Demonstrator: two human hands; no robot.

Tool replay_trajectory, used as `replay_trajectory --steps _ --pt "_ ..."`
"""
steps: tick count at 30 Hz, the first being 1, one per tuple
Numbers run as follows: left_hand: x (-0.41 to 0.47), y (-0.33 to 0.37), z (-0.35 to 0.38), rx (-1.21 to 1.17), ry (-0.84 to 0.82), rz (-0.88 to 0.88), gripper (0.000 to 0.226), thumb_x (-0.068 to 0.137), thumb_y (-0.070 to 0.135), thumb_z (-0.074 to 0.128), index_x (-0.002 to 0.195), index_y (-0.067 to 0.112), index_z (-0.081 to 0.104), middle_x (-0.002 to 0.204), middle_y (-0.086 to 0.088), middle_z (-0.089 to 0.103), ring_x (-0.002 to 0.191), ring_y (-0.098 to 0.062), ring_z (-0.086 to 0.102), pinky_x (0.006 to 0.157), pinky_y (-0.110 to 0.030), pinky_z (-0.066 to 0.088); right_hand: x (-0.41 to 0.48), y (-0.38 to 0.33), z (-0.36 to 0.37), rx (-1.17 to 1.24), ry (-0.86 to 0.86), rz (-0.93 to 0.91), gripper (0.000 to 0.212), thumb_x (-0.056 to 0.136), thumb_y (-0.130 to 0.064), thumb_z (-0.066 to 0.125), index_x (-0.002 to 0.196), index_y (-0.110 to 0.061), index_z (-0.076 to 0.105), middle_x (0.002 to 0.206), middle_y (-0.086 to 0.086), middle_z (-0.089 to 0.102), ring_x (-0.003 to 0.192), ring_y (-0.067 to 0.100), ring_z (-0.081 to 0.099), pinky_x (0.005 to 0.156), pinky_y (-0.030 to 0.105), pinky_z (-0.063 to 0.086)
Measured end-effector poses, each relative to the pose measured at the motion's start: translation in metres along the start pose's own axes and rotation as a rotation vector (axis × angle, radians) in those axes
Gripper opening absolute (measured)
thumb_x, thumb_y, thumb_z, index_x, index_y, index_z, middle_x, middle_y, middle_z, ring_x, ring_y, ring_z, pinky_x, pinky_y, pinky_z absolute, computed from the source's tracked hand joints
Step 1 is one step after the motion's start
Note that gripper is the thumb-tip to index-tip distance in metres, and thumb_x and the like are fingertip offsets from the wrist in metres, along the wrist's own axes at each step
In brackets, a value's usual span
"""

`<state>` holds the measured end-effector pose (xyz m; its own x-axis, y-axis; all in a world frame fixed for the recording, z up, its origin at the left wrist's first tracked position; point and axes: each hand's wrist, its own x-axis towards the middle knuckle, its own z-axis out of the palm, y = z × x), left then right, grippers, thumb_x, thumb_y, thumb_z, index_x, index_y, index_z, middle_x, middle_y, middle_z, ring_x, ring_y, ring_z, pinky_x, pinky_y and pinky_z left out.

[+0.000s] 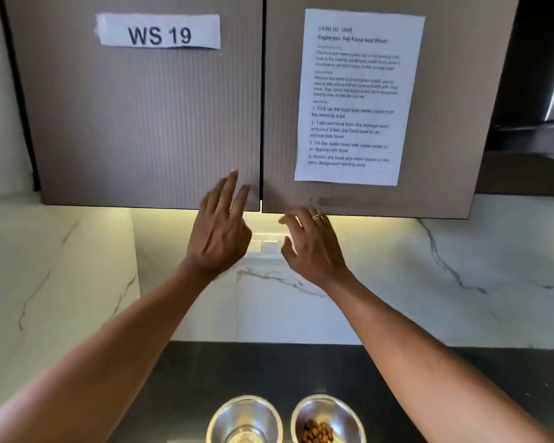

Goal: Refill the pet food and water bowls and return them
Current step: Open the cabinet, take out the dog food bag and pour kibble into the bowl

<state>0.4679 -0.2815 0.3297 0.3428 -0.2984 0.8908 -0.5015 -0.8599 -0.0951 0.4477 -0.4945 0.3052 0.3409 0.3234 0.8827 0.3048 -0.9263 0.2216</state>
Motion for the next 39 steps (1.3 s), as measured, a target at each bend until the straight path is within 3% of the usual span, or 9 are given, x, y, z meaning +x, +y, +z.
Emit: replay_trajectory --steps 4,9,13,26,30,33,35,37,39 --pt "0.019 -0.020 -0.001 -0.018 -0.092 0.011 0.078 0.092 0.013 0.049 0.161 0.014 0.012 0.168 -0.018 -0.001 0.156 -0.034 0.001 0.125 -0.048 0.011 0.040 -0.011 -0.002 -0.186 -0.070 0.031 0.064 0.080 -0.030 0.069 0.139 -0.013 0.054 0.150 0.013 0.048 0.135 0.034 0.049 0.102 0.047 0.044" --pt "0.014 -0.031 0.009 -0.028 -0.176 0.030 0.084 0.090 0.009 0.052 0.161 0.013 0.007 0.167 -0.017 -0.010 0.155 -0.034 -0.012 0.125 -0.053 0.008 0.059 -0.018 0.019 -0.346 -0.177 0.100 0.088 0.083 -0.034 0.074 0.157 -0.013 0.032 0.167 0.019 0.026 0.152 0.038 0.031 0.114 0.055 0.036" --pt "0.015 -0.037 0.009 -0.030 -0.182 0.053 0.086 0.087 0.006 0.053 0.161 0.012 0.009 0.167 -0.018 -0.008 0.154 -0.036 -0.011 0.125 -0.054 0.009 0.069 -0.023 0.025 -0.447 -0.096 0.117 0.073 0.091 -0.021 0.064 0.157 -0.011 0.035 0.164 0.019 0.034 0.146 0.039 0.040 0.109 0.054 0.040" --pt "0.016 -0.038 0.003 -0.122 -0.228 0.055 0.090 0.083 0.008 0.056 0.161 0.010 0.011 0.167 -0.017 -0.009 0.154 -0.034 -0.013 0.125 -0.055 0.008 0.069 -0.041 0.011 -0.569 0.104 0.112 0.057 0.093 -0.007 0.066 0.148 -0.007 0.053 0.150 0.016 0.057 0.131 0.034 0.060 0.101 0.048 0.051" --pt "0.014 -0.036 -0.011 -0.288 -0.223 -0.061 0.086 0.080 0.000 0.054 0.159 0.010 0.021 0.168 -0.010 0.010 0.156 -0.027 0.003 0.124 -0.052 0.014 0.051 -0.050 -0.018 -0.519 0.211 0.101 0.046 0.103 -0.005 0.050 0.149 -0.005 0.051 0.151 0.017 0.056 0.133 0.035 0.059 0.104 0.047 0.052" --pt "0.002 -0.017 -0.021 -0.368 -0.155 -0.141 0.073 0.081 -0.001 0.056 0.152 0.006 0.038 0.157 -0.015 0.041 0.147 -0.035 0.036 0.114 -0.052 0.039 0.032 -0.059 -0.051 -0.423 0.277 0.110 0.047 0.108 -0.004 0.028 0.148 -0.003 0.053 0.150 0.019 0.056 0.134 0.036 0.058 0.104 0.047 0.052" --pt "-0.004 0.010 -0.034 -0.449 -0.129 -0.194 0.065 0.085 0.000 0.056 0.148 0.009 0.045 0.146 -0.015 0.056 0.130 -0.037 0.055 0.106 -0.045 0.049 0.018 -0.059 -0.075 -0.356 0.307 0.099 0.044 0.104 -0.005 0.046 0.147 -0.003 0.052 0.150 0.019 0.056 0.134 0.035 0.057 0.103 0.047 0.052" --pt "-0.003 0.046 -0.050 -0.506 -0.144 -0.244 0.063 0.089 0.001 0.055 0.150 0.014 0.044 0.139 -0.015 0.061 0.121 -0.037 0.061 0.099 -0.043 0.051 0.002 -0.059 -0.102 -0.303 0.293 0.113 0.067 0.086 -0.009 0.074 0.148 -0.004 0.048 0.151 0.018 0.053 0.136 0.034 0.054 0.103 0.047 0.050" --pt "0.002 0.084 -0.064 -0.553 -0.188 -0.273 0.064 0.091 0.001 0.052 0.152 0.018 0.042 0.137 -0.015 0.063 0.120 -0.036 0.063 0.098 -0.042 0.052 -0.012 -0.057 -0.129 -0.255 0.284 0.114 0.076 0.080 -0.015 0.080 0.148 -0.005 0.048 0.151 0.018 0.053 0.136 0.033 0.052 0.102 0.047 0.050"
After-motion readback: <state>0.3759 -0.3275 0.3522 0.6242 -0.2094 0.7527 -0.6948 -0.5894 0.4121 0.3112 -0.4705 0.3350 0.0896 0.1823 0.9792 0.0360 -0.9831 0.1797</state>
